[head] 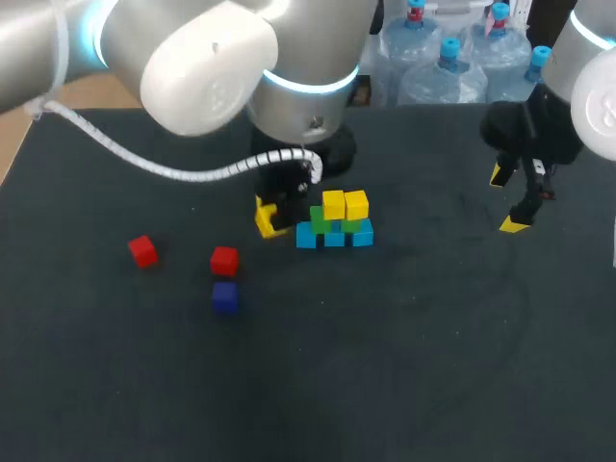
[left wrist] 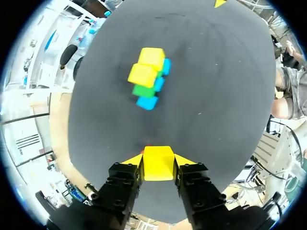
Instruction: Place the blue cubes, place green cubes on the blue cubes, place the yellow cubes on the green cubes, then place the red cubes on the yellow cubes, and place purple cube on the red cubes.
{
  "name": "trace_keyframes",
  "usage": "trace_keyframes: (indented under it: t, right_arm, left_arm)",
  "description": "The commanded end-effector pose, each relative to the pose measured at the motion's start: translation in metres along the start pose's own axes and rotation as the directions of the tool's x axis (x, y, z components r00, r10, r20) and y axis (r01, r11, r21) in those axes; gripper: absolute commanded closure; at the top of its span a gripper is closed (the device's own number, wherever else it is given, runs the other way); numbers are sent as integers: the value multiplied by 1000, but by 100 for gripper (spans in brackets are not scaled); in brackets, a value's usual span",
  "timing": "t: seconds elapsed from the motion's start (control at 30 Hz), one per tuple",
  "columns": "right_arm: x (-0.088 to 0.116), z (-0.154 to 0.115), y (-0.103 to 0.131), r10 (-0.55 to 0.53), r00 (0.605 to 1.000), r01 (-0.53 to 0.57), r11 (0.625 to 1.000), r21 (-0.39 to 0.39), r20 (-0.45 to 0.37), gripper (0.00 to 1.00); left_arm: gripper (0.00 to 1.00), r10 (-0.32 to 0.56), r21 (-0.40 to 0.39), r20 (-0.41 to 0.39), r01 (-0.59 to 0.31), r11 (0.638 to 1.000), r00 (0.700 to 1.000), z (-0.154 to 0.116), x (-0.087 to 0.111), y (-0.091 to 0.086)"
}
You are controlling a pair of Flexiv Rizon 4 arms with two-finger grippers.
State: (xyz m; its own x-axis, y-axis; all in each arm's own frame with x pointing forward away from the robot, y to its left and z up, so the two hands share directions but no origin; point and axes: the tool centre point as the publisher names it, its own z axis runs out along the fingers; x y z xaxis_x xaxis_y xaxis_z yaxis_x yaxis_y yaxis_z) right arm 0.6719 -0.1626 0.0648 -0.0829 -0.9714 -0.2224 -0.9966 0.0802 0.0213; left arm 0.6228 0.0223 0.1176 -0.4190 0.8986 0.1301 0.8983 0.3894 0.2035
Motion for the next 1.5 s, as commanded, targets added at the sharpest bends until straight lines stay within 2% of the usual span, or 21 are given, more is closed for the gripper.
trace_keyframes:
  t: [0.03, 0.47, 0.63, 1.13, 1.5]
  right_arm:
    - [0, 1, -1, -1, 1000, 1, 1000, -1, 1, 0]
    - [0, 1, -1, -1, 1000, 1, 1000, -1, 1, 0]
    - [0, 1, -1, -1, 1000, 1, 1000, -1, 1, 0]
    - [0, 1, -1, -1, 1000, 1, 1000, -1, 1, 0]
    - [0, 1, -1, -1, 1000, 1, 1000, -1, 1, 0]
  left_arm:
    - [100, 8, -9, -5, -8, 1000, 1000, -9, 1, 13]
    - [100, 110, -23, 11, -110, 994, 994, -6, -37, 37]
    - [100, 136, -26, 24, -135, 990, 990, -3, -44, 41]
    - [100, 138, 36, 32, -139, 990, 990, 23, -56, 30]
    - [100, 137, 41, 47, -139, 989, 989, 28, -71, 32]
